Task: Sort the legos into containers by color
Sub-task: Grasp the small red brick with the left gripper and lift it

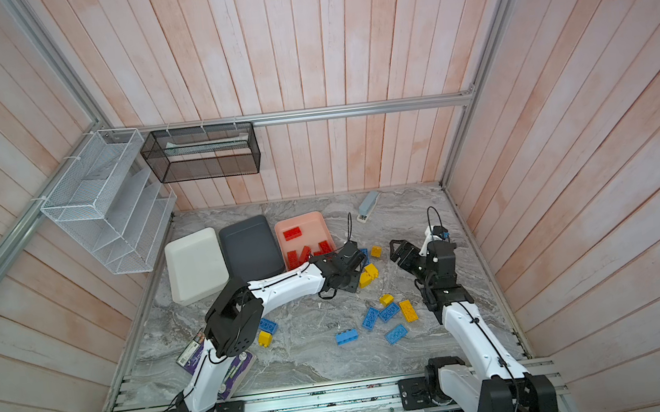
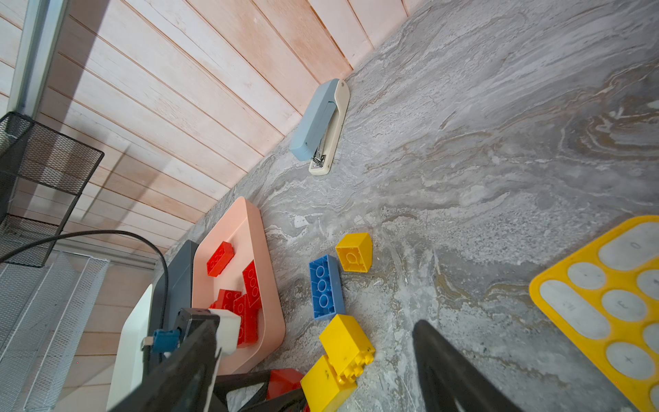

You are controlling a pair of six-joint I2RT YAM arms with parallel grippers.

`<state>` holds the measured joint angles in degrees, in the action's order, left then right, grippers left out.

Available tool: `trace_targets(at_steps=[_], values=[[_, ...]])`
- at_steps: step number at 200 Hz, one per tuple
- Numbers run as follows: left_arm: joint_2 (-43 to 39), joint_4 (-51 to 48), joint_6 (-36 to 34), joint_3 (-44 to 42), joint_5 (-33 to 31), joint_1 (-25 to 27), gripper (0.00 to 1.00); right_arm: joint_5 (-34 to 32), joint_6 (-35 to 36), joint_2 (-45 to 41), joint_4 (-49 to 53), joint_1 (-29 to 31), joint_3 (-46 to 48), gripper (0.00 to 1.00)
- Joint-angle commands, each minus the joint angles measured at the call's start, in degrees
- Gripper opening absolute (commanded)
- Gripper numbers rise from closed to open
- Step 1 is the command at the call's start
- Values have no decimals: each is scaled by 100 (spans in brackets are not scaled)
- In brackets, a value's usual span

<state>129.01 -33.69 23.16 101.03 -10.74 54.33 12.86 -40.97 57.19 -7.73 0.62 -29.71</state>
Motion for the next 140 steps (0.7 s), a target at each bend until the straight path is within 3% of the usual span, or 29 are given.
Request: trace_targets(at_steps=[1, 45, 140], values=[[52, 31, -42, 27, 76, -10, 45, -109, 24, -85, -27, 34, 61, 86], [-89, 81, -48, -73, 136, -12, 39, -127, 28, -119, -27, 74, 62, 86], [-1171, 65, -52, -360, 168, -12, 39, 41, 1, -120, -261, 121, 188, 86]])
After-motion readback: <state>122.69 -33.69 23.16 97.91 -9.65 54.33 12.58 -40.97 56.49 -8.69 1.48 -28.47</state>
